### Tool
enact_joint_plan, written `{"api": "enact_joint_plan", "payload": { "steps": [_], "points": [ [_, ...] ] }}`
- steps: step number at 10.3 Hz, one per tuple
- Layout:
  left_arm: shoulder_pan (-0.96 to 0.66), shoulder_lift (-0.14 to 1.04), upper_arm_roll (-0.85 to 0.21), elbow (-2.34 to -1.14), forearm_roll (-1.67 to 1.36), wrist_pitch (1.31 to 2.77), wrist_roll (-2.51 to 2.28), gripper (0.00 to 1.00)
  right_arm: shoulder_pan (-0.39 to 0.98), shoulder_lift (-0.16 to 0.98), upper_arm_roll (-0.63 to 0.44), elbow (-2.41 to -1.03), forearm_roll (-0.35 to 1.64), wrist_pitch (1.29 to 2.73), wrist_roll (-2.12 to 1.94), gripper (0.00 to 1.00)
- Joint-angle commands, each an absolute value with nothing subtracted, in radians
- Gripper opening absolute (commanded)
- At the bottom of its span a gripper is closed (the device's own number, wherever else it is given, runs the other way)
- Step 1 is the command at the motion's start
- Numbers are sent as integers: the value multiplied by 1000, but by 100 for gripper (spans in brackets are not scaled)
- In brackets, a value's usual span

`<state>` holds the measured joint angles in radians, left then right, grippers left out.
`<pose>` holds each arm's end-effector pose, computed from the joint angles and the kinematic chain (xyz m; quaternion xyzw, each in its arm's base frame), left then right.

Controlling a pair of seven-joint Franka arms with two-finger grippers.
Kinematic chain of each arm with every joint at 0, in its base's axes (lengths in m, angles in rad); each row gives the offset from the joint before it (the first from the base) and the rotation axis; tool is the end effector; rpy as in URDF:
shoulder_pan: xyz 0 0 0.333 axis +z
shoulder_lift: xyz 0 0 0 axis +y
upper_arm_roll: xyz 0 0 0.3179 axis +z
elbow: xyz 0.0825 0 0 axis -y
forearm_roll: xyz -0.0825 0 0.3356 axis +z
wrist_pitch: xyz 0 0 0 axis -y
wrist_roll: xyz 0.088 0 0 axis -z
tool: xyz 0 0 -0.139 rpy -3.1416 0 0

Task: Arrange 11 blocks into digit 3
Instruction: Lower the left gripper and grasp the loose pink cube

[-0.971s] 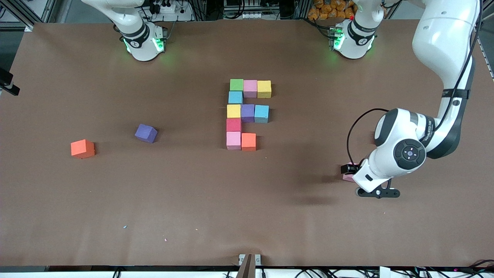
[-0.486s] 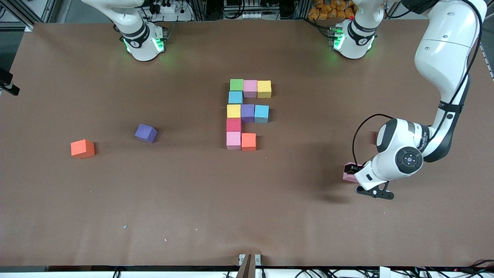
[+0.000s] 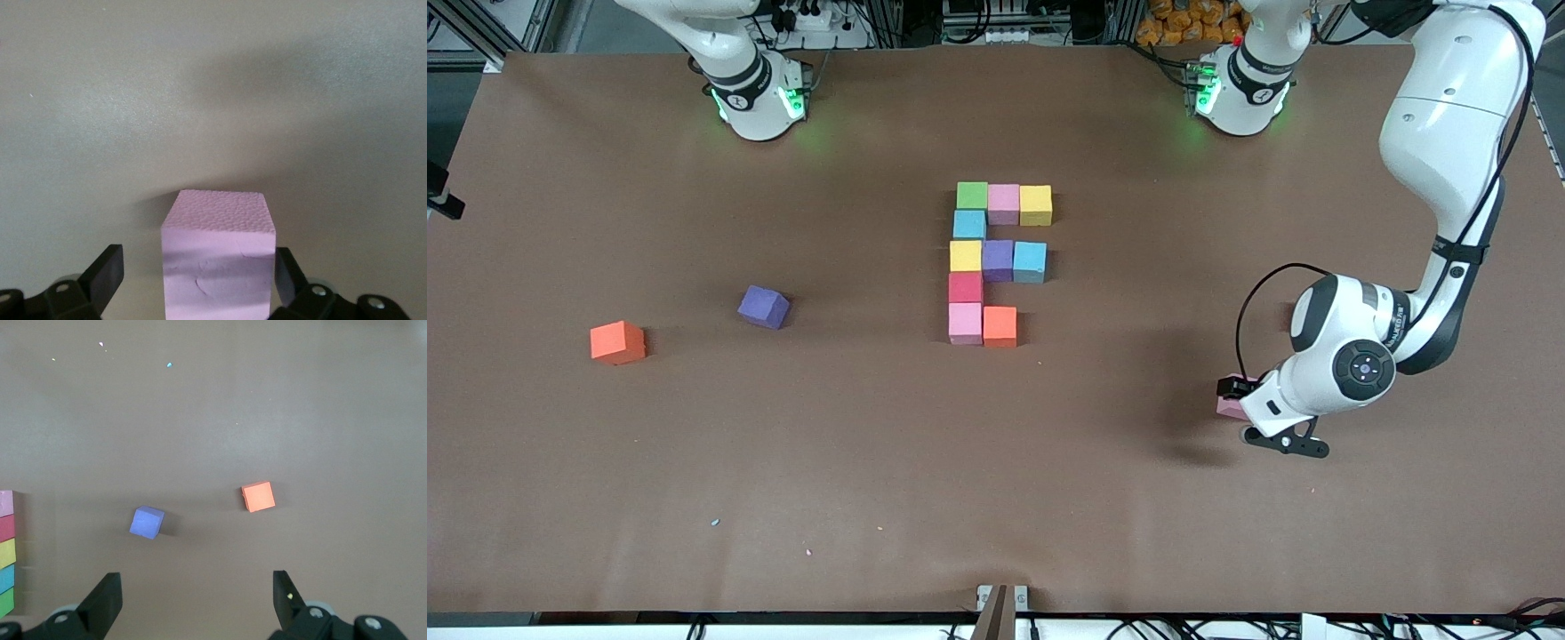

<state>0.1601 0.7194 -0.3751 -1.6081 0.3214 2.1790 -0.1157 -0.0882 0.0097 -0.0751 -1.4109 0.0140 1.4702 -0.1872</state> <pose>0.6391 -0.0894 0.2205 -0.9929 0.1108 0.0424 0.0104 0.4936 -0.0790 0.6474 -0.9996 -0.0128 -0.0256 0.0022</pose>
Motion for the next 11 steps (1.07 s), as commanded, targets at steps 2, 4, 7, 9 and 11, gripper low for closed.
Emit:
{"api": "enact_joint_plan", "payload": {
  "steps": [2, 4, 7, 9, 11],
  "points": [
    [172, 730, -383, -1617, 341, 2197, -115, 100, -114, 11, -61, -1393, 21, 1453, -199, 100],
    [170, 735, -383, -1615, 339, 2206, -115, 64, -114, 12, -60, -1393, 21, 1454, -199, 100],
    [166, 729, -383, -1615, 331, 2206, -138, 7, -114, 12, -60, -1393, 21, 1454, -199, 100],
    [153, 716, -391, -1615, 327, 2195, -309, 20, -112, 14, -58, -1393, 21, 1457, -199, 100],
    [112, 710, -405, -1614, 328, 2184, -504, 8, -112, 14, -60, -1393, 21, 1459, -199, 100]
  ]
}}
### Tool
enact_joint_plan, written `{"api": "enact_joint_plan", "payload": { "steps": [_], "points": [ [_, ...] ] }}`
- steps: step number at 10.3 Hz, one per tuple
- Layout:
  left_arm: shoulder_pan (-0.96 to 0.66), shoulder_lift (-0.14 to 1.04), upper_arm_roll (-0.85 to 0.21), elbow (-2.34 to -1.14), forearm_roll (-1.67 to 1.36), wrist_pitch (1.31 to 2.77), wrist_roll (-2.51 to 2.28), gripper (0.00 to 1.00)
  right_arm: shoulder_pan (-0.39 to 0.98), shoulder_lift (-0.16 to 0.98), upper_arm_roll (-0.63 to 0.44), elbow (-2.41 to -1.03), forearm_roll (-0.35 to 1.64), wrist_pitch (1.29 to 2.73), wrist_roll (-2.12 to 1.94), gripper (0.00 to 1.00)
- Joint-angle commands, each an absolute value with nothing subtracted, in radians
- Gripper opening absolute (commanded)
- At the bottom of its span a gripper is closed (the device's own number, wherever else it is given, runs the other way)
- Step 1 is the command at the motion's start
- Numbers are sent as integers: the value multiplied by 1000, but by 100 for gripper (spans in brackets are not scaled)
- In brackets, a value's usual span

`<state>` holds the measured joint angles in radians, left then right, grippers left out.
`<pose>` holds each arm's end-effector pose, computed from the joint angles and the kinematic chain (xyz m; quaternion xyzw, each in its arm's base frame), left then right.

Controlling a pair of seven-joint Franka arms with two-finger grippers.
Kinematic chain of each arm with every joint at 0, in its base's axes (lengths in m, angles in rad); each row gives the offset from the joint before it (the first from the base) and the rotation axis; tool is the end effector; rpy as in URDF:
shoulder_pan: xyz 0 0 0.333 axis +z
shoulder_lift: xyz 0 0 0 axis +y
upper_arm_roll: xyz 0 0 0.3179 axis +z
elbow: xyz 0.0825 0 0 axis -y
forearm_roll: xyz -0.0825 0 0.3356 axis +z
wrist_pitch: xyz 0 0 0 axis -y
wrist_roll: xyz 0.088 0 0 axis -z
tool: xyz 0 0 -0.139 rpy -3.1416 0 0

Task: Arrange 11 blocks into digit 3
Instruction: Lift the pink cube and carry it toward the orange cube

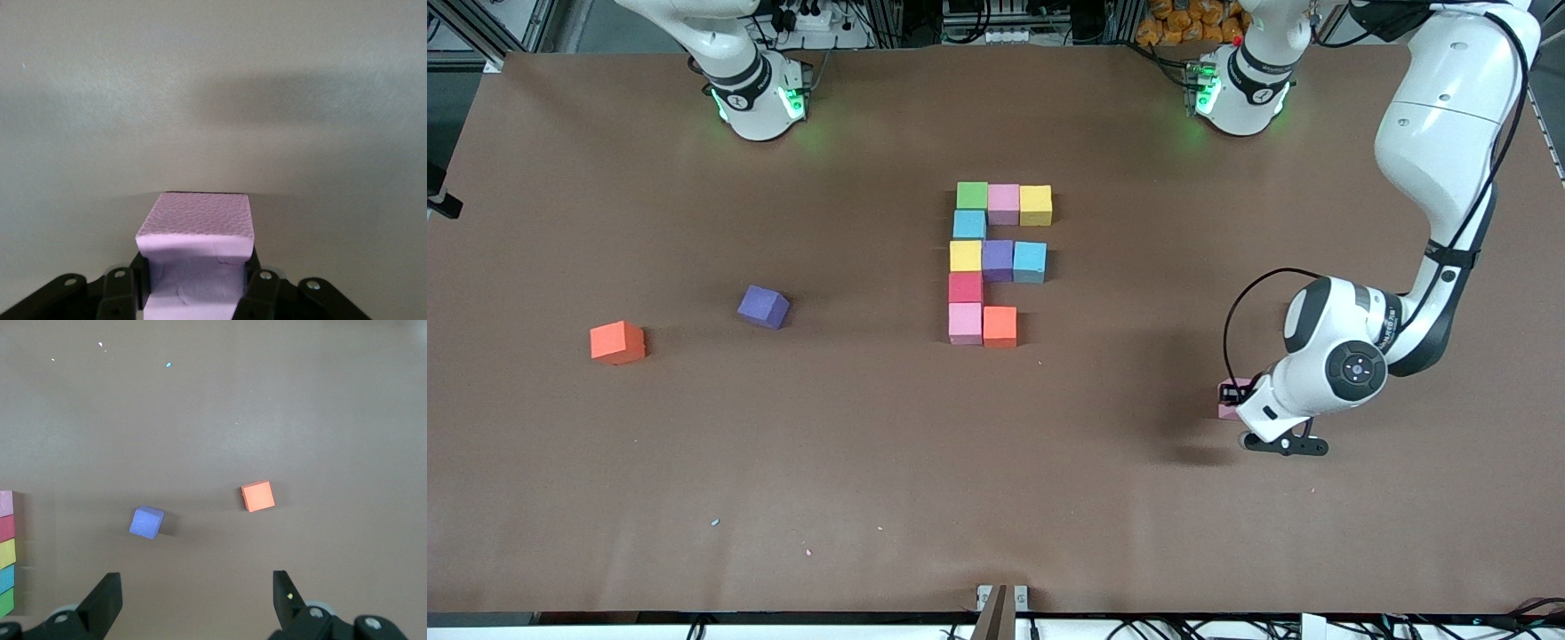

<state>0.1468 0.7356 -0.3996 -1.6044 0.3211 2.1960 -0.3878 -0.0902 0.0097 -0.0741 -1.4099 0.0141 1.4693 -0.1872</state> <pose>0.6378 -0.1124 0.2164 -0.9992 -0.0093 0.0377 0.0040 0.4934 -0.0795 0.6478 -0.9996 -0.0123 -0.0256 0.0022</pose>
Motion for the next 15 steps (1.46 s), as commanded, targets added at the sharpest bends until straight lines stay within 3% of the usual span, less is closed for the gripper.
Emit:
{"api": "enact_joint_plan", "payload": {
  "steps": [1, 7, 15],
  "points": [
    [85, 707, -405, -1611, 325, 2184, -578, 0, -112, 14, -58, -1393, 21, 1460, -199, 100],
    [40, 698, -527, -1606, 327, 2184, -1246, 0, -126, 14, -64, -1390, 23, 1463, -199, 100],
    [-161, 710, -534, -1600, 327, 2235, -2184, 0, -124, 18, -61, -1388, 34, 1465, -198, 100]
  ]
}}
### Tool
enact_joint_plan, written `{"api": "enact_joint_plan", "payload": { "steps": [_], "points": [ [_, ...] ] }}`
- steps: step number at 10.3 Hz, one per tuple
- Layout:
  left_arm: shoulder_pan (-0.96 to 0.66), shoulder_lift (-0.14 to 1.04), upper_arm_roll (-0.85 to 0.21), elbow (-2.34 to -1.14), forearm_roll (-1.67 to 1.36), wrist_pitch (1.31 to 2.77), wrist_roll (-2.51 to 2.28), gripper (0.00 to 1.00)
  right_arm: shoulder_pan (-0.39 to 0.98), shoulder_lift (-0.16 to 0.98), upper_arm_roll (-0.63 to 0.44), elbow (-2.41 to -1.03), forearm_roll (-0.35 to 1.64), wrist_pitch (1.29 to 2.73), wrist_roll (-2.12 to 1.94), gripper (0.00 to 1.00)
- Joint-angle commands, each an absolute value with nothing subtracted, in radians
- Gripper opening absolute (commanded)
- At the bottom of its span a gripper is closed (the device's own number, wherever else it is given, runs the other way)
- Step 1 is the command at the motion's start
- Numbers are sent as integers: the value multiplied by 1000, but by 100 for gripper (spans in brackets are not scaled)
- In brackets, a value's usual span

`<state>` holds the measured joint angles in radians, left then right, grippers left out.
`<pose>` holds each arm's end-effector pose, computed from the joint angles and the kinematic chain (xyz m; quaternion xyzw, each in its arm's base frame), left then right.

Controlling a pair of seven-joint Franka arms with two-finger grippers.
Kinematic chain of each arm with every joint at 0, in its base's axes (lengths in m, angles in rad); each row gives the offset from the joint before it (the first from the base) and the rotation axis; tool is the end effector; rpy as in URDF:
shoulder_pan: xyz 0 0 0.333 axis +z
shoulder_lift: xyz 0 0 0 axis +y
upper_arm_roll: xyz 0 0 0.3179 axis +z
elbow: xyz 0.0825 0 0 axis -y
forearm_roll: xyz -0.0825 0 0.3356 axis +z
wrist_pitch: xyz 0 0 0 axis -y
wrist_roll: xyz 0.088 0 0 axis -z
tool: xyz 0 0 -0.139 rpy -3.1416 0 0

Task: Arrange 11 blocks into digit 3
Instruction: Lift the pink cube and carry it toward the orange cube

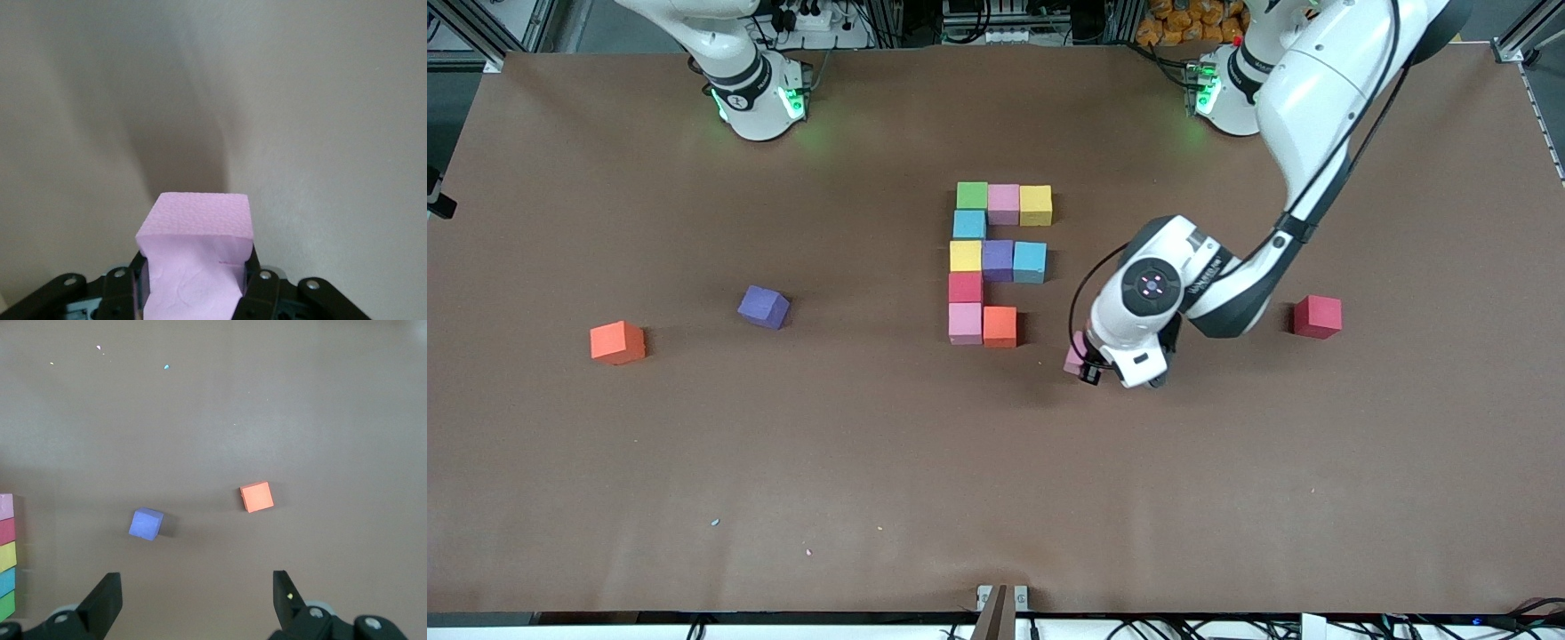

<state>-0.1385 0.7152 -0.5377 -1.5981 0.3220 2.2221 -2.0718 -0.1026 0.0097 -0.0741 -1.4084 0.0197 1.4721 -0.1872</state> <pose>0.5526 -0.3576 0.2554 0.7913 0.6099 -0.0399 0.0191 0.4928 -0.0848 0.6487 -0.9996 -0.0065 -0.0283 0.0044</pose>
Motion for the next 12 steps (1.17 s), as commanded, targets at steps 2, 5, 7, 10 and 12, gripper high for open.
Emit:
{"api": "enact_joint_plan", "payload": {
  "steps": [2, 5, 7, 10, 12],
  "points": [
    [-193, 725, -532, -1603, 325, 2278, -2316, 0, -123, 18, -61, -1388, 34, 1465, -199, 100],
    [-213, 736, -532, -1614, 327, 2306, -2454, 0, -124, 18, -61, -1388, 35, 1465, -198, 100],
    [-230, 739, -532, -1624, 327, 2313, -2512, 0, -126, 17, -64, -1388, 34, 1463, -198, 100],
    [-239, 738, -532, -1658, 333, 2322, -2531, 0, -124, 17, -63, -1388, 34, 1463, -199, 100],
    [-256, 741, -529, -1663, 339, 2338, -2530, 0, -124, 17, -63, -1388, 34, 1465, -198, 100]
  ]
}}
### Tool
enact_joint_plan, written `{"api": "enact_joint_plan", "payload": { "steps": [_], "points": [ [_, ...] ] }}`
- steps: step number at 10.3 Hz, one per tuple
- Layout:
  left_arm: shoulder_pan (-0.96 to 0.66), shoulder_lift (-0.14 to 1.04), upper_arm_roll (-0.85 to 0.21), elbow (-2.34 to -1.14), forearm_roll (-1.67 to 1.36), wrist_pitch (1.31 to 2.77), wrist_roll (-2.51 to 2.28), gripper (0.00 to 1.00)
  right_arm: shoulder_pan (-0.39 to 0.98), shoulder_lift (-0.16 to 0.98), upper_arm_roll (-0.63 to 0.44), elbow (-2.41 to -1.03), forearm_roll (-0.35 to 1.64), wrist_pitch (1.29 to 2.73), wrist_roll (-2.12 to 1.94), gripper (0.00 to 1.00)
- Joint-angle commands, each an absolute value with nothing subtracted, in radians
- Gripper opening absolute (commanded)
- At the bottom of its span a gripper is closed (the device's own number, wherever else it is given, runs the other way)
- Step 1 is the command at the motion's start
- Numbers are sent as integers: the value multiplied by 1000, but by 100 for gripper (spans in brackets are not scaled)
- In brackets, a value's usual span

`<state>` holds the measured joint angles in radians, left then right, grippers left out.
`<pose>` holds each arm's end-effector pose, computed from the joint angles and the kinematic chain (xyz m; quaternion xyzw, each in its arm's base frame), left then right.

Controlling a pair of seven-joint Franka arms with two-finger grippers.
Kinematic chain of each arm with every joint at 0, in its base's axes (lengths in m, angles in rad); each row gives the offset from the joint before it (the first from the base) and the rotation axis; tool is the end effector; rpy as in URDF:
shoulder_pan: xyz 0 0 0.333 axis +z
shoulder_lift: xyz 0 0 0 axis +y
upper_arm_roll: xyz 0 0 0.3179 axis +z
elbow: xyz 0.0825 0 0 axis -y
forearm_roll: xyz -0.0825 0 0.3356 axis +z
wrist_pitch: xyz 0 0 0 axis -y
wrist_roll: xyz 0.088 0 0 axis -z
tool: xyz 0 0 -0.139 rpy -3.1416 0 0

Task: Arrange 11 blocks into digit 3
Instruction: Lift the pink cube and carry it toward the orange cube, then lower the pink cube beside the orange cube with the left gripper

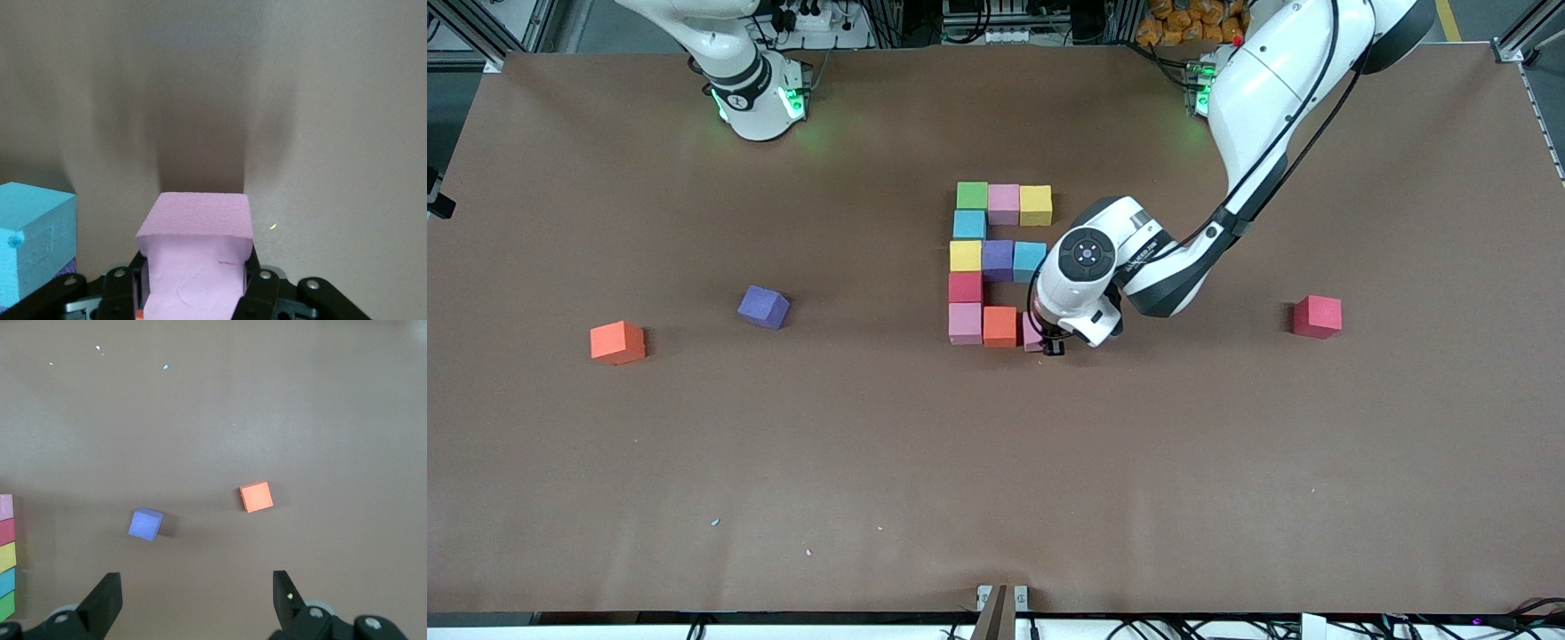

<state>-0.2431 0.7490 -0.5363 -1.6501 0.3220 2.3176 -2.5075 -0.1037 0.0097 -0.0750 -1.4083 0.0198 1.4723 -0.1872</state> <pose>0.5023 -0.4175 0.2246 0.6822 0.7286 -0.0592 0.0155 0.4927 -0.0858 0.6487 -0.9996 -0.0055 -0.0284 0.0044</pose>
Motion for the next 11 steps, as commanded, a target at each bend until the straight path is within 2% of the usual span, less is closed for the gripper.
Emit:
{"api": "enact_joint_plan", "payload": {
  "steps": [1, 8, 11],
  "points": [
    [-256, 741, -529, -1663, 341, 2338, -2528, 0, -124, 18, -63, -1388, 34, 1465, -199, 100],
    [-272, 770, -526, -1658, 377, 2338, -2510, 0, -124, 18, -63, -1388, 34, 1465, -199, 100],
    [-272, 782, -525, -1649, 382, 2338, -2510, 13, -124, 18, -63, -1388, 34, 1465, -199, 100]
  ]
}}
